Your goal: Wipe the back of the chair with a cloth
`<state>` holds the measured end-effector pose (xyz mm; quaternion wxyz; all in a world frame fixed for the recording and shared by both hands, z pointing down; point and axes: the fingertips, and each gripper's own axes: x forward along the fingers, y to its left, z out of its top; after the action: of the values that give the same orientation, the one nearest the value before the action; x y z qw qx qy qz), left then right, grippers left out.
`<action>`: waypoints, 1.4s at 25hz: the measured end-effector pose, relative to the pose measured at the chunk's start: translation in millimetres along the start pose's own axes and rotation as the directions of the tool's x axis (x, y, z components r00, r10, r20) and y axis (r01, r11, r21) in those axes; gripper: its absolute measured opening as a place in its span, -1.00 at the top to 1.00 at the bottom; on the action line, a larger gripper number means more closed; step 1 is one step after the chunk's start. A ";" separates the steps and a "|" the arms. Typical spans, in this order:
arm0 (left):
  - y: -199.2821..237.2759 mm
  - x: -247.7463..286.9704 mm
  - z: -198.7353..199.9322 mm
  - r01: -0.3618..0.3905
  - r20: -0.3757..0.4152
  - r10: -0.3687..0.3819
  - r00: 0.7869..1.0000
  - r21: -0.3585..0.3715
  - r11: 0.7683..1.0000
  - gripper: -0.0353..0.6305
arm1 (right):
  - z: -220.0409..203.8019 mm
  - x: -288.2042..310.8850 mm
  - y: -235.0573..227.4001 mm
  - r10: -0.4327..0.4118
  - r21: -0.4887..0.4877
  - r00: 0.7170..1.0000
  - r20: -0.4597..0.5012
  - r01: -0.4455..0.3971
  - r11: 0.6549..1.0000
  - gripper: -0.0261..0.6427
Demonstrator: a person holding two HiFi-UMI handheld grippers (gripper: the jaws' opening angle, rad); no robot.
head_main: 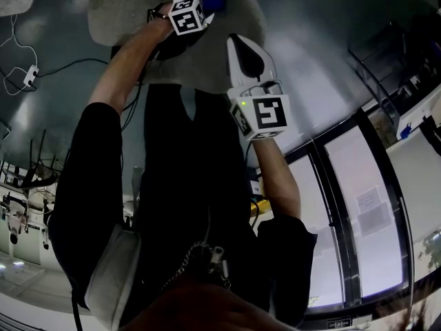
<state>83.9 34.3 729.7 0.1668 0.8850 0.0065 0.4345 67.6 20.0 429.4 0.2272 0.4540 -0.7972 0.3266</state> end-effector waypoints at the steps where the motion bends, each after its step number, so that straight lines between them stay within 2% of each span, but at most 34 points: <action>1: -7.4 2.5 -4.0 0.016 -0.008 -0.016 1.000 0.015 1.000 0.61 | -0.4 -0.1 0.8 -0.001 -0.001 1.000 -0.001 0.001 1.000 0.91; 4: -33.0 4.7 -13.2 0.075 -0.043 -0.072 0.996 0.077 0.994 0.61 | -1.6 -1.2 1.7 -0.006 -0.004 1.000 -0.008 0.006 1.000 0.91; 8: -68.1 4.6 -23.4 0.152 -0.090 -0.137 0.986 0.183 0.971 0.61 | -0.7 -1.5 4.2 -0.006 -0.007 1.000 -0.009 0.006 1.000 0.91; 11: -88.4 2.0 -37.0 0.200 -0.107 -0.180 0.978 0.223 0.954 0.61 | -2.9 2.4 10.5 -0.002 -0.011 1.000 -0.008 0.002 1.000 0.91; 20: -132.4 -9.9 -70.3 0.295 -0.143 -0.263 0.954 0.283 0.913 0.61 | -10.8 7.0 26.5 0.001 -0.019 1.000 -0.023 -0.001 1.000 0.91; 26: -149.2 -19.0 -93.6 0.351 -0.199 -0.299 0.933 0.330 0.876 0.61 | -12.2 10.0 33.7 0.002 -0.024 0.999 -0.036 -0.003 1.000 0.91; 35: -171.9 -42.5 -144.5 0.479 -0.328 -0.369 0.869 0.377 0.793 0.61 | -15.0 16.1 50.3 0.006 -0.035 0.999 -0.046 -0.008 0.999 0.91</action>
<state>-31.1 231.8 727.3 0.0508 0.8160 0.3256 0.4749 16.8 40.5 434.5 0.2521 0.4396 -0.7991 0.3235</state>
